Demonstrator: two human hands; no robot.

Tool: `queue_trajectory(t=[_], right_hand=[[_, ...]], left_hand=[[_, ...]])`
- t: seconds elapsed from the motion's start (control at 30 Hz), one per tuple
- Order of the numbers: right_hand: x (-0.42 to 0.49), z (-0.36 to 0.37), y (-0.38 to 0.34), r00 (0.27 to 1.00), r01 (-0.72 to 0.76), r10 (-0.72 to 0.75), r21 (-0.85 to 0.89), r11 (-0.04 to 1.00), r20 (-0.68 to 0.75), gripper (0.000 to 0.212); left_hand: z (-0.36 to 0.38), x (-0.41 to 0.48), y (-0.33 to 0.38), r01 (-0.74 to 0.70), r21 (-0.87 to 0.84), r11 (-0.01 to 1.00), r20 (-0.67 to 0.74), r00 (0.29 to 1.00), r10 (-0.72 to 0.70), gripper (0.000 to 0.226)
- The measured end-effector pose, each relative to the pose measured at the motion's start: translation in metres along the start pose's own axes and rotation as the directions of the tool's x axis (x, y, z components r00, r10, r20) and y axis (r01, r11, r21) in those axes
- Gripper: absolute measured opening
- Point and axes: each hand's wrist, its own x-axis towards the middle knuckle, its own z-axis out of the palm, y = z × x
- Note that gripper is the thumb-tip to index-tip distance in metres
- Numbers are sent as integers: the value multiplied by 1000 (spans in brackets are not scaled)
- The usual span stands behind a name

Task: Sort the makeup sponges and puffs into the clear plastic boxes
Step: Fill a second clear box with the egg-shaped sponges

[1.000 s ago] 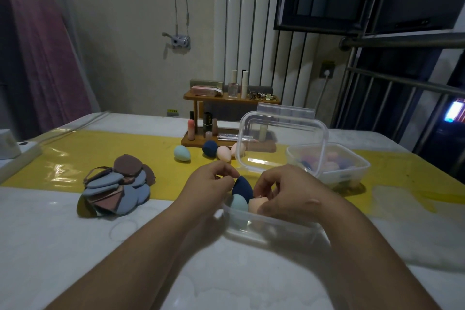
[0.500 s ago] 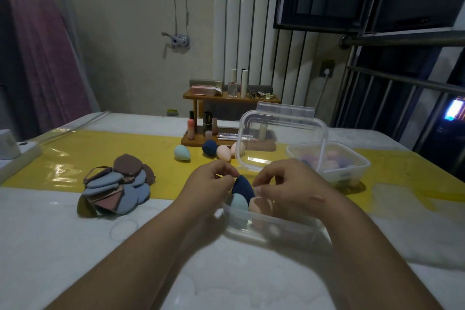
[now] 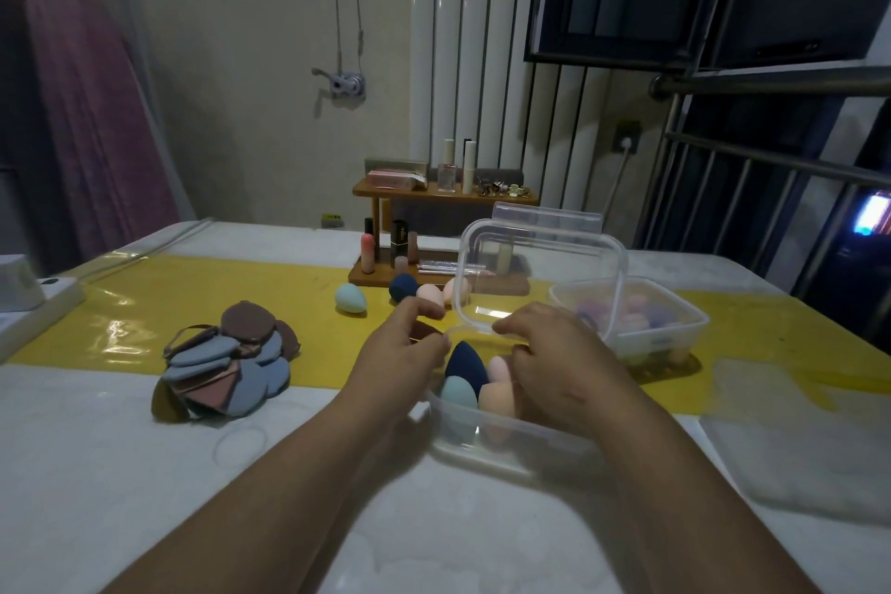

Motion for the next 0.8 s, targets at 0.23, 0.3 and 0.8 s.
queue_trajectory(t=[0.23, 0.3, 0.8], right_hand=[[-1, 0, 0, 1000, -6, 6, 15, 1000, 7, 44], [-1, 0, 0, 1000, -1, 1, 15, 1000, 8, 45], [1, 3, 2, 1000, -5, 6, 52, 999, -18, 45]], left_hand=[[-22, 47, -19, 205, 190, 960, -212, 964, -164, 47], [-33, 62, -26, 289, 159, 944, -232, 940, -248, 37], [-38, 90, -40, 401, 619, 675, -283, 916, -285, 50]])
